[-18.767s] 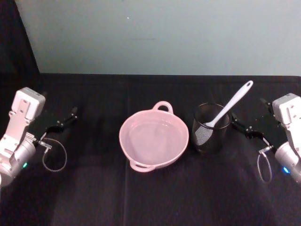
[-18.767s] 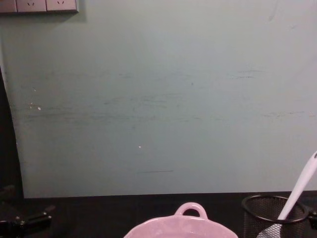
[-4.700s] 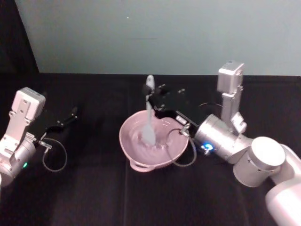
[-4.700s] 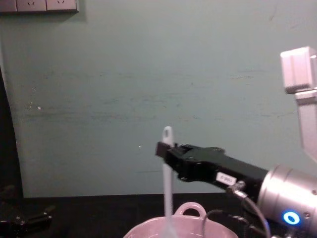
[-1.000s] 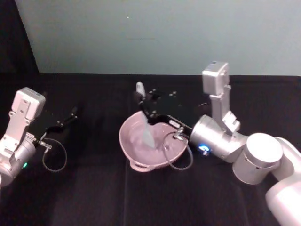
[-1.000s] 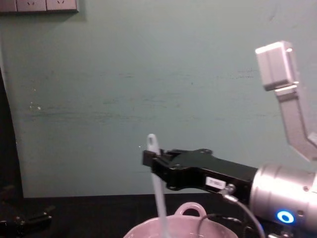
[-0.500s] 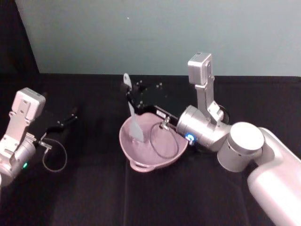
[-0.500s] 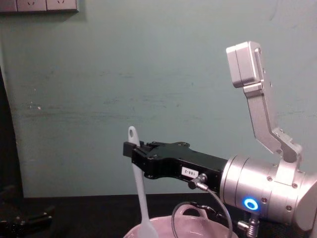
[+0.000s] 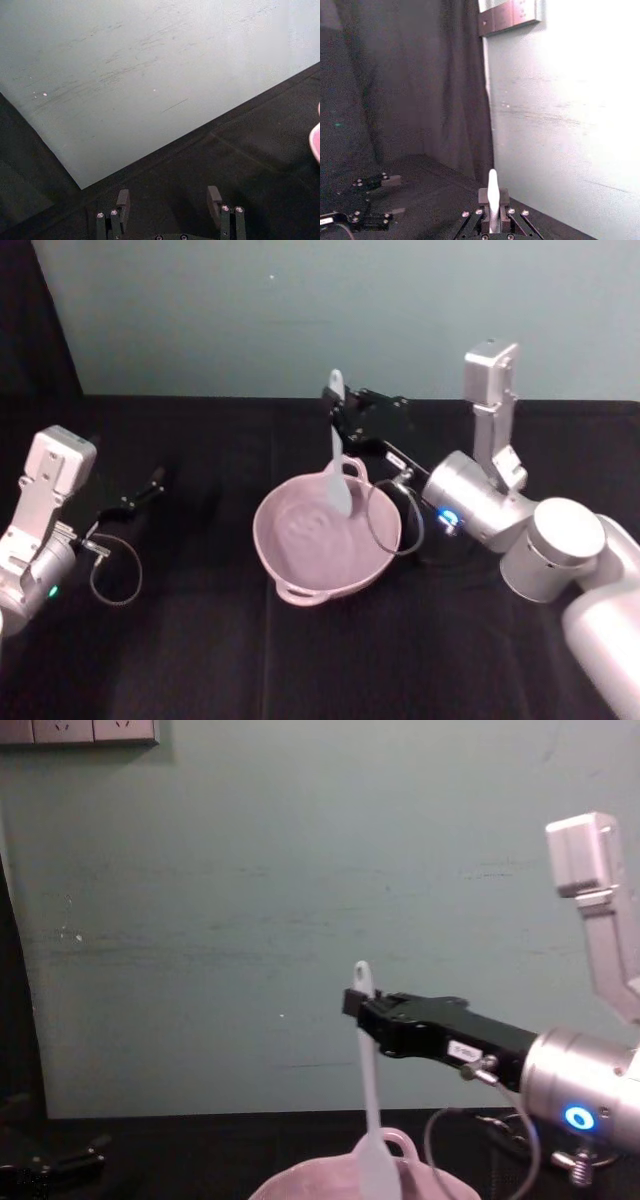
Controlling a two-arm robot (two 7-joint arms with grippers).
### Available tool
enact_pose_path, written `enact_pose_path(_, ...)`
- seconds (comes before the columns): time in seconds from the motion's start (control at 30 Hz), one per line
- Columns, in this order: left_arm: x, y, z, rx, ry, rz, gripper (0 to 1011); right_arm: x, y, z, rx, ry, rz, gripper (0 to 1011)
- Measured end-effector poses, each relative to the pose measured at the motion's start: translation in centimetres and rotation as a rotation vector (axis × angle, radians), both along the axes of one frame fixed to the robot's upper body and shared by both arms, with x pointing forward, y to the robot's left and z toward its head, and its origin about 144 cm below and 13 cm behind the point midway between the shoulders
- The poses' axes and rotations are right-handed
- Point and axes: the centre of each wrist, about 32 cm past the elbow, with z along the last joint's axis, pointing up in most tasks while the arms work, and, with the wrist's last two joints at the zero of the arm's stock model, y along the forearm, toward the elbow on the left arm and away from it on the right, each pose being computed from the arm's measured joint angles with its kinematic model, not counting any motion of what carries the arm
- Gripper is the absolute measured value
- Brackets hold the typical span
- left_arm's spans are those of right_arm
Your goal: Use the one hand to pick up the spoon and stir the clear water in the bowl.
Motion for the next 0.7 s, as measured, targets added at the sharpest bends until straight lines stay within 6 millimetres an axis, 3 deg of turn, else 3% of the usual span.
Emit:
enact_pose_path(0.13, 0.0, 0.0, 0.0, 0.000, 0.000, 0.000, 1011, -0.7, -1.0, 0.2, -0.009, 0.004, -0.021, 116)
enact_pose_path(0.33, 0.0, 0.0, 0.0, 0.000, 0.000, 0.000, 1011, -1.5, -0.8, 0.2, -0.026, 0.012, -0.003, 116)
enact_pose_path(0.7, 0.0, 0.0, 0.0, 0.000, 0.000, 0.000, 1011, -2.9, 2.3, 0.1, -0.026, 0.003, 0.101, 116)
